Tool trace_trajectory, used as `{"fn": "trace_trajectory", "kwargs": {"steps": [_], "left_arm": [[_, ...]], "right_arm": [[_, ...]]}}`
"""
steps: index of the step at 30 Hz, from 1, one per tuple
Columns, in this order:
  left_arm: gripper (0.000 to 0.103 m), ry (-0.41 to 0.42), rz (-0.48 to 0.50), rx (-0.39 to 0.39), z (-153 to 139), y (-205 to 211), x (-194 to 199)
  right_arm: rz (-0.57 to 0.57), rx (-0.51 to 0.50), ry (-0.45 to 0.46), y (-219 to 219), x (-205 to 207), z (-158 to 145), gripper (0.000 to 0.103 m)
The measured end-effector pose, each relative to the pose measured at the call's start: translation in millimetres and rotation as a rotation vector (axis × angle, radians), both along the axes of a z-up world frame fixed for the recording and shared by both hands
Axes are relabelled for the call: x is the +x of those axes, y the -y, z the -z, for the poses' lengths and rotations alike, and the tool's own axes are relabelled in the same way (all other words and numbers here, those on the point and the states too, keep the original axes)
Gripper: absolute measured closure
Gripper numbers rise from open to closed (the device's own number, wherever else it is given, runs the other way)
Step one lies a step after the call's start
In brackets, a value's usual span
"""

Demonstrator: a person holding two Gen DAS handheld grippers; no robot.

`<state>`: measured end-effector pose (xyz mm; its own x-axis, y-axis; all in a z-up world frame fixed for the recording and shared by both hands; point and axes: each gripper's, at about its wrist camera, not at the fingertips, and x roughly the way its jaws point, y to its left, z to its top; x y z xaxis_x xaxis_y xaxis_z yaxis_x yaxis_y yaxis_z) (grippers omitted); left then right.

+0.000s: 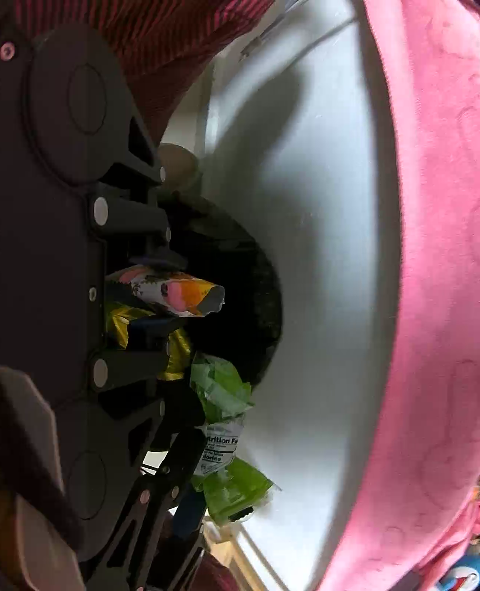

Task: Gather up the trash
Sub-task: 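Lower both tools into the bin and open them to drop the items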

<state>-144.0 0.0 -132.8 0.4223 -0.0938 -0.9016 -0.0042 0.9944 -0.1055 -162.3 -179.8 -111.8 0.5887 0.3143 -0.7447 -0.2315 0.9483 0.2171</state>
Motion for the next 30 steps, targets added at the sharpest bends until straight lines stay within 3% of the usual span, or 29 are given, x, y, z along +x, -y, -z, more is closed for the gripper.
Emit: {"fn": "trace_trajectory", "kwargs": {"steps": [9, 23, 27, 30], "left_arm": [[0.079, -0.103, -0.007, 0.020, 21, 6, 9], [0.077, -0.120, -0.004, 0.031, 24, 5, 8], [0.067, -0.114, -0.005, 0.038, 26, 5, 8], [0.061, -0.107, -0.006, 0.044, 23, 5, 8]], "right_arm": [[-0.001, -0.006, -0.071, -3, 4, 12, 0.056], [-0.009, -0.006, -0.091, -1, 7, 14, 0.054], [-0.008, -0.004, -0.090, -1, 7, 14, 0.053], [-0.007, -0.005, -0.087, -1, 7, 15, 0.045]]}}
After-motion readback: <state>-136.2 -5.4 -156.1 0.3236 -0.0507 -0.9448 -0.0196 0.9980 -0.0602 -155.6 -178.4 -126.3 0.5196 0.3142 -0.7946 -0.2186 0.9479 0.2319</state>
